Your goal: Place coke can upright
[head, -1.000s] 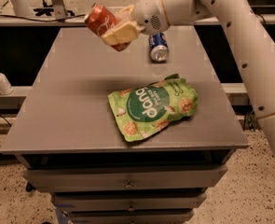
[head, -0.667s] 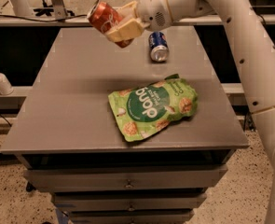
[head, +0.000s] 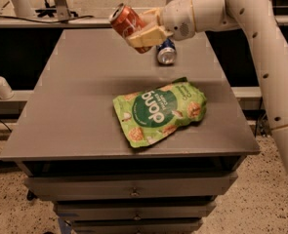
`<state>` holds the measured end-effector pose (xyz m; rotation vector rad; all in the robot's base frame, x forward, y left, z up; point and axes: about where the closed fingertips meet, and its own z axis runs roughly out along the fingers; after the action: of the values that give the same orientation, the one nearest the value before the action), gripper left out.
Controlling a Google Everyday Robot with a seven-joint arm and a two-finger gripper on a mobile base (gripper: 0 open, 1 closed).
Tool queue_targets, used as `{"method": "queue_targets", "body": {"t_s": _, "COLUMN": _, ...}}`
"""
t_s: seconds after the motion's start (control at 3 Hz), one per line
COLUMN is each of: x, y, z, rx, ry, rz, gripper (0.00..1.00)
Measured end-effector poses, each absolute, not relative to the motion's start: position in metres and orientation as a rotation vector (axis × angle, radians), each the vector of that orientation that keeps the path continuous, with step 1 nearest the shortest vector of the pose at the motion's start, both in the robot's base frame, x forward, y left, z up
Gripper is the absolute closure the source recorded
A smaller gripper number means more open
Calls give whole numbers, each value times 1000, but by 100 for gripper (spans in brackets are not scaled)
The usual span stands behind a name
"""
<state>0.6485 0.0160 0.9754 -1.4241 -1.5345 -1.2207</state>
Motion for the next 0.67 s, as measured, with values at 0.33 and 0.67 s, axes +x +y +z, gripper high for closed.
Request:
{"method": "queue_targets", "body": {"t_s": 0.33, "x": 636, "y": -3, "z": 939, "rx": -1400, "ry": -1437, "rz": -1273, "gripper": 100}}
{"method": "queue_targets", "body": {"t_s": 0.67, "x": 631, "y": -18, "z": 918, "rx": -1385, "ry": -1400, "rz": -1287, "gripper": 100}}
